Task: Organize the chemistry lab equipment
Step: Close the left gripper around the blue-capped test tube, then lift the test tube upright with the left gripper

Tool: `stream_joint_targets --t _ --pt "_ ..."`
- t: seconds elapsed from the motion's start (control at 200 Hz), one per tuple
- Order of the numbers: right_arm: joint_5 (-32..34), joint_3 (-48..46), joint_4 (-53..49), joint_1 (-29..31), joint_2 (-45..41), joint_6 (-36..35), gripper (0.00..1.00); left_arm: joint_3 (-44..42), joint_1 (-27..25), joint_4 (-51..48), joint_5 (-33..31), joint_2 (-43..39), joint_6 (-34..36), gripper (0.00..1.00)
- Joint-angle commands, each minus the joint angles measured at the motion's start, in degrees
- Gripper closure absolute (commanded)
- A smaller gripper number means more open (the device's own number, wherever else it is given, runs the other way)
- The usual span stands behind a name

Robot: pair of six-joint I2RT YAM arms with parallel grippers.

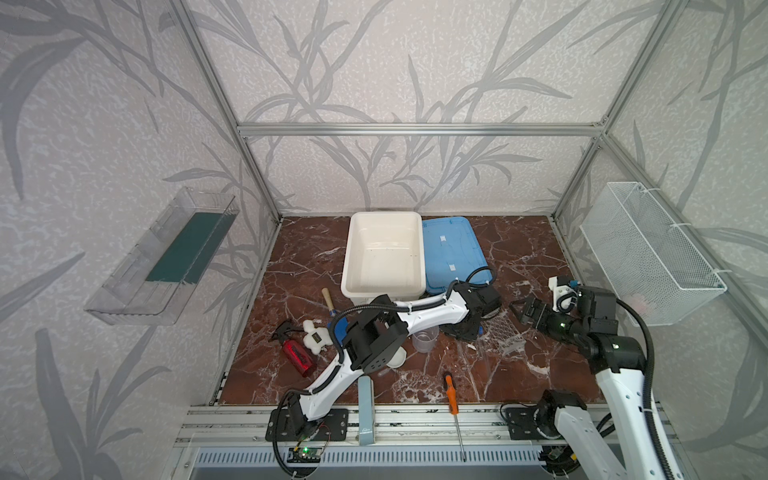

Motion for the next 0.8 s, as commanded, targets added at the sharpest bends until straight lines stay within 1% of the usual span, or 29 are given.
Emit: stream_joint_targets --t 0.0,0.11,0.195,0.255,0.295,0.385,0.435,0.545,0.68,0.8 --pt "0.65 -0.32 0.05 -0.17 -0.79 -0.04 0.06 -1.40 -0.76 -2.24 -0.20 -1.39 -0.45 0.71" --pt "1.31 -0.63 -0.11 -0.18 -1.36 0.02 0.06 -4.94 -0.79 1.29 3.63 -3.03 -1.22 0.71" --pt "1.42 -1.07 0.27 -0.18 -1.67 0.40 0.06 -5.35 -0.77 1.83 5.11 -2.83 -1.26 0.72" --pt "1.34 -1.14 0.31 -0.18 -1.71 0.44 0.06 -5.13 -0.84 1.48 4.72 -2.74 -1.17 0.72" --pt "1.36 -1.10 0.21 -0.14 -1.73 0.38 0.06 -5.03 -0.80 1.23 4.27 -2.78 -1.08 0.76" --pt "1.76 -0.84 -0.21 -0.24 -1.77 0.12 0.06 -5.08 -0.75 1.15 2.47 -3.41 -1.20 0.77" --pt "1.86 -0.73 -0.39 -0.23 -1.81 0.07 0.06 -5.46 -0.53 1.84 1.89 -3.79 -1.49 0.81" --pt "1.77 -0.64 -0.36 -0.18 -1.99 0.12 0.06 -6.41 0.01 4.34 2.35 -4.99 -1.93 0.81" --pt "2.21 -0.73 -0.41 -0.17 -2.53 0.12 0.06 -6.73 0.30 6.35 1.40 -6.67 -1.59 0.82" --pt "2.60 -0.60 -0.23 -0.24 -3.18 0.36 0.06 -9.27 0.97 12.27 2.54 -10.09 -0.73 0.82"
